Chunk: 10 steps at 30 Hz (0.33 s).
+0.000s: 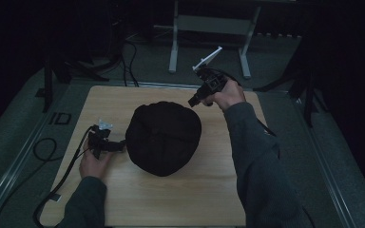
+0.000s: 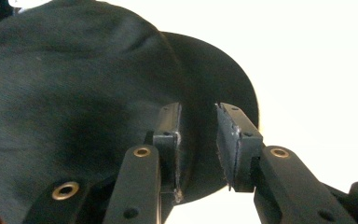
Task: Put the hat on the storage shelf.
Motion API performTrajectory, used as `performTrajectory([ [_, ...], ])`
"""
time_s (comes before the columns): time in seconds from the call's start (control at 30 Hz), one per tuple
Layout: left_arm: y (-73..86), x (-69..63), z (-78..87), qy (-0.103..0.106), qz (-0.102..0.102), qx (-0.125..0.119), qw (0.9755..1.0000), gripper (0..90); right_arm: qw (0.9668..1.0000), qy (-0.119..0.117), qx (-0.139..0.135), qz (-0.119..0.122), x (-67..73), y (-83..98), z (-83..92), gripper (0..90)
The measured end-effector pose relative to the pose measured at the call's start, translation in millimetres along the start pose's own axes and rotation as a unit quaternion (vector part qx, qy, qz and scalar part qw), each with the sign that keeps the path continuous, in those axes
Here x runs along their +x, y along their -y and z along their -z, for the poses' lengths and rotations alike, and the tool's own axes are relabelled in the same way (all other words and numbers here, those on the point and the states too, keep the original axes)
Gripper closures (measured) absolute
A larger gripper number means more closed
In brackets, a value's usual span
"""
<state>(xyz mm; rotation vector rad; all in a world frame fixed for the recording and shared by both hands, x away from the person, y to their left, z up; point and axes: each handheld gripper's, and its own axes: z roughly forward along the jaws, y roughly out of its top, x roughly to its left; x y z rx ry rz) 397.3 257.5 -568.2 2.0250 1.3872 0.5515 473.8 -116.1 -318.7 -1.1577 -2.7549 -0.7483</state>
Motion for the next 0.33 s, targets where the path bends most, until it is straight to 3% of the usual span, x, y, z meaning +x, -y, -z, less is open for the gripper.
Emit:
performTrajectory([
  [0.33, 0.0, 0.0, 0.0, 0.000, 0.000, 0.000, 1.0000, 3.6, 1.0000, 0.005, -0.005, -0.004, -21.7, 26.4, 8.1, 71.5],
])
